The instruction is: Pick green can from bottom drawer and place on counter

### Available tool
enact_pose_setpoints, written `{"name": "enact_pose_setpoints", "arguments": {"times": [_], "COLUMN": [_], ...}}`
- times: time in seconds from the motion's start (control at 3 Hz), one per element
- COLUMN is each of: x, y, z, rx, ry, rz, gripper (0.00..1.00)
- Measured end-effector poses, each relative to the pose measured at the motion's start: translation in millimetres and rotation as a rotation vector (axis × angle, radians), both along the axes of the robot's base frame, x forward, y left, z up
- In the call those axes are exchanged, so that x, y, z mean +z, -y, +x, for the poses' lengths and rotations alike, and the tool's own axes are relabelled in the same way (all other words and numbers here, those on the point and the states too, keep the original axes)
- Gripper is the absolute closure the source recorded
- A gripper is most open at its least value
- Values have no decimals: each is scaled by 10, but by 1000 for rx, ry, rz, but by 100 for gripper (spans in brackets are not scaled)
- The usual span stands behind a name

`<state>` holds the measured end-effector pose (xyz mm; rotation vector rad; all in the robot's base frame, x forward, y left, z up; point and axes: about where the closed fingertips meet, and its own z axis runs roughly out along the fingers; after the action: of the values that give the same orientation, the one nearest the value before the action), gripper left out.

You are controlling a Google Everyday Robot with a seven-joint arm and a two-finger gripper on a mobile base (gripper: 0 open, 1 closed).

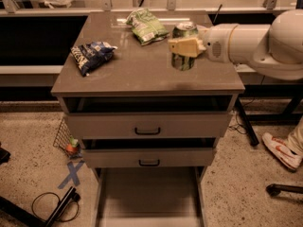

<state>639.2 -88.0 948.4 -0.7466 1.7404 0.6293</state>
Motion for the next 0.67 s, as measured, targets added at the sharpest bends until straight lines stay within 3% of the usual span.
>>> {"name": "enact_pose_setpoints", "arguments": {"times": [0.33, 0.67], "x": [16, -146], "y": [197, 397], "z": [309, 536], "rx": [-35, -49], "ry": [36, 67], "rz": [-38, -15], "gripper": [100, 100]}}
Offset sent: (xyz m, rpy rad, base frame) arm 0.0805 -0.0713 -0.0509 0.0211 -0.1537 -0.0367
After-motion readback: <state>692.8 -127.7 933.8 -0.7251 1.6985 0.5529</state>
